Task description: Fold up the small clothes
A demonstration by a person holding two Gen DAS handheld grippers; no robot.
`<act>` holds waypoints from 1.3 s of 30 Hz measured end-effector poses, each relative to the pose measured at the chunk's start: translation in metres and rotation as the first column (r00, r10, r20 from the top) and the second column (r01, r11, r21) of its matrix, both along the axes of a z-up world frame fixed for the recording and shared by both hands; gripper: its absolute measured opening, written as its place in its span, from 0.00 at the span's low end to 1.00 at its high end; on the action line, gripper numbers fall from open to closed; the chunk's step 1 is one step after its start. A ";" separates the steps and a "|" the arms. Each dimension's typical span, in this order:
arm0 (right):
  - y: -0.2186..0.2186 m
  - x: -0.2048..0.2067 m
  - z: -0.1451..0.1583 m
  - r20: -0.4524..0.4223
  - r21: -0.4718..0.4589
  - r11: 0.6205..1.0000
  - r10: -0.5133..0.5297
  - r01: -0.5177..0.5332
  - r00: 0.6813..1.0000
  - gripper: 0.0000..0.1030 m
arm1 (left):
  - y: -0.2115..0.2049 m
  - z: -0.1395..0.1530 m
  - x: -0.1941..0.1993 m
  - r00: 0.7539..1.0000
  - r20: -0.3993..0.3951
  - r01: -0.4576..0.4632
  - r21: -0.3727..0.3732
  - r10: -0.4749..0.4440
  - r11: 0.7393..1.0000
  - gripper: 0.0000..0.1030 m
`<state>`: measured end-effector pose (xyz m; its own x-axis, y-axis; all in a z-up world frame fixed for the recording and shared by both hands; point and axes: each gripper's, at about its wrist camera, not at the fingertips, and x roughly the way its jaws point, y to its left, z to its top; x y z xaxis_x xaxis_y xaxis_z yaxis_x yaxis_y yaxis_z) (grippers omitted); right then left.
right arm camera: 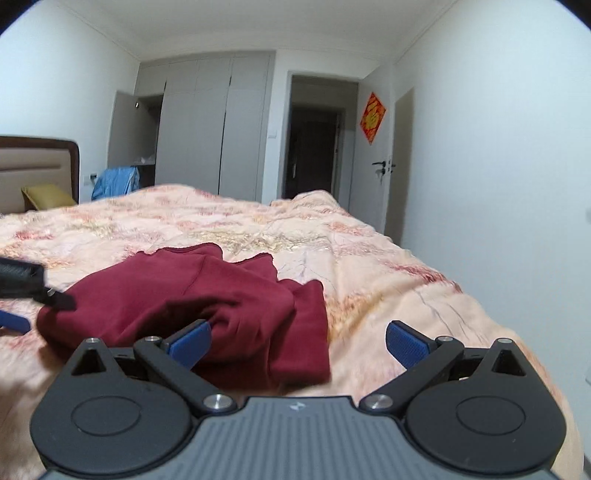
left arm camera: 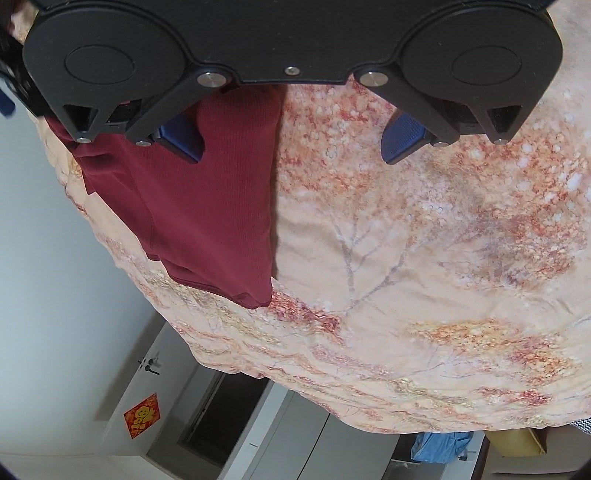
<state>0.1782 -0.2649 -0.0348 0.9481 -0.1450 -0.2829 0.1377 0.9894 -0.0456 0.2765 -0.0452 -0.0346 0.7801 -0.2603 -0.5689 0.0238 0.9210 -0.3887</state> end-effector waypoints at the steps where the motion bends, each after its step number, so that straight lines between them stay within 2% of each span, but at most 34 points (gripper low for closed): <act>1: -0.001 0.010 0.003 -0.026 -0.009 1.000 0.004 -0.004 1.000 1.00 | 0.001 -0.001 0.000 1.000 0.001 0.001 -0.002 -0.001 1.000 0.99; 3: 0.002 0.026 0.005 -0.076 -0.033 0.999 0.015 -0.017 0.997 1.00 | 0.001 -0.001 0.000 1.000 0.002 0.003 -0.005 -0.003 1.000 0.99; 5: 0.011 0.039 0.000 -0.145 -0.095 0.995 0.011 -0.025 0.989 1.00 | 0.002 -0.002 0.001 1.000 0.002 0.007 -0.007 -0.007 1.000 0.99; 6: 0.016 0.042 -0.005 -0.167 -0.145 0.989 -0.019 -0.005 0.986 1.00 | 0.002 -0.002 0.000 1.000 0.002 0.012 -0.009 -0.012 1.000 0.99; 8: 0.021 0.040 -0.015 -0.146 -0.208 0.975 -0.106 0.074 0.984 1.00 | 0.003 -0.003 0.000 1.000 0.003 0.025 -0.012 -0.025 1.000 0.99; 11: 0.013 0.024 -0.026 -0.114 -0.176 0.972 -0.178 0.156 0.977 1.00 | 0.000 -0.005 -0.001 0.999 0.004 0.050 -0.005 -0.050 0.999 1.00; 13: 0.010 0.018 -0.034 -0.111 -0.185 0.967 -0.199 0.176 0.974 1.00 | -0.003 -0.005 -0.002 0.999 0.009 0.046 0.011 -0.046 0.999 0.99; 17: 0.006 0.013 -0.036 -0.110 -0.149 0.981 -0.138 0.121 0.984 1.00 | -0.002 -0.006 -0.002 0.999 0.008 0.041 0.008 -0.042 0.999 0.99; 23: -0.004 -0.007 -0.019 -0.067 -0.033 0.999 -0.041 0.039 0.997 1.00 | -0.003 -0.006 -0.002 0.999 0.012 0.041 0.015 -0.041 0.999 0.99; 28: -0.014 0.000 -0.001 -0.033 0.036 0.999 -0.027 0.028 0.999 1.00 | -0.003 -0.007 -0.003 0.999 0.016 0.040 0.020 -0.040 0.999 0.99; 30: -0.019 0.017 0.007 -0.053 0.068 0.996 -0.051 0.054 0.997 1.00 | -0.003 -0.007 -0.003 0.999 0.015 0.039 0.021 -0.039 0.999 0.99; 34: -0.027 0.068 0.015 -0.161 0.147 0.985 -0.062 0.087 0.985 1.00 | -0.003 -0.007 -0.004 0.999 0.013 0.041 0.020 -0.042 0.999 0.99; 37: -0.024 0.089 0.009 -0.220 0.145 0.984 -0.066 0.100 0.973 1.00 | -0.003 -0.007 -0.004 0.999 0.011 0.042 0.017 -0.042 0.999 0.99; 39: -0.019 0.087 0.001 -0.247 0.125 0.988 -0.055 0.088 0.967 1.00 | -0.003 -0.007 -0.004 0.999 0.012 0.042 0.017 -0.043 0.999 0.99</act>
